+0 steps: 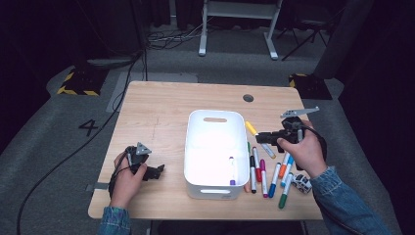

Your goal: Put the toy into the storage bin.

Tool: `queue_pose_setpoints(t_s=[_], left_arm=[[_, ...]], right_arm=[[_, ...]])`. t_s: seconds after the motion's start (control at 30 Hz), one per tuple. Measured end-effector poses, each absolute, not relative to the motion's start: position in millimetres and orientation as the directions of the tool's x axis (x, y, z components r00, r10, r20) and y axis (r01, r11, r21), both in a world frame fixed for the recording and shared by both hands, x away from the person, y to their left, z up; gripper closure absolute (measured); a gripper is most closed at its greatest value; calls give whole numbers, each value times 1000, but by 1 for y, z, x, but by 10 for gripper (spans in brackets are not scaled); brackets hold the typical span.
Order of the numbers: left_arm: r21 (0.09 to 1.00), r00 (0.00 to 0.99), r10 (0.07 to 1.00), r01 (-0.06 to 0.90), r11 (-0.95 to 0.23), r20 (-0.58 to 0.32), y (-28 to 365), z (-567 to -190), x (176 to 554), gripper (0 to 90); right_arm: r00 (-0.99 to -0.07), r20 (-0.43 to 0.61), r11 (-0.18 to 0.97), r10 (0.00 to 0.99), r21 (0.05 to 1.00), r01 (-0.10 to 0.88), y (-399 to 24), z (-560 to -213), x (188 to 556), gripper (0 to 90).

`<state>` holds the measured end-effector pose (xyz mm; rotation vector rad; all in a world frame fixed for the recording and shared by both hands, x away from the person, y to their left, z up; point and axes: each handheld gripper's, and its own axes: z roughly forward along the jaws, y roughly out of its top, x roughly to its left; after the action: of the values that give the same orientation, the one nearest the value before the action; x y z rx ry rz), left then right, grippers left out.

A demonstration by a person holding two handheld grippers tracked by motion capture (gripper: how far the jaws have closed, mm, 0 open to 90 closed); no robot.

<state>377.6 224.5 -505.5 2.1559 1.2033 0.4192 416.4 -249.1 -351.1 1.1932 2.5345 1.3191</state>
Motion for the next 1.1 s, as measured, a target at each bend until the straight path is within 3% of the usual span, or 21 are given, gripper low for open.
queue_pose_setpoints(t_s=[1.1], left_arm=[[657, 533, 846, 647, -388, -26, 224, -506, 378, 0]], right_arm=[[-830, 301, 448, 469, 729, 518, -185, -332, 382, 767]])
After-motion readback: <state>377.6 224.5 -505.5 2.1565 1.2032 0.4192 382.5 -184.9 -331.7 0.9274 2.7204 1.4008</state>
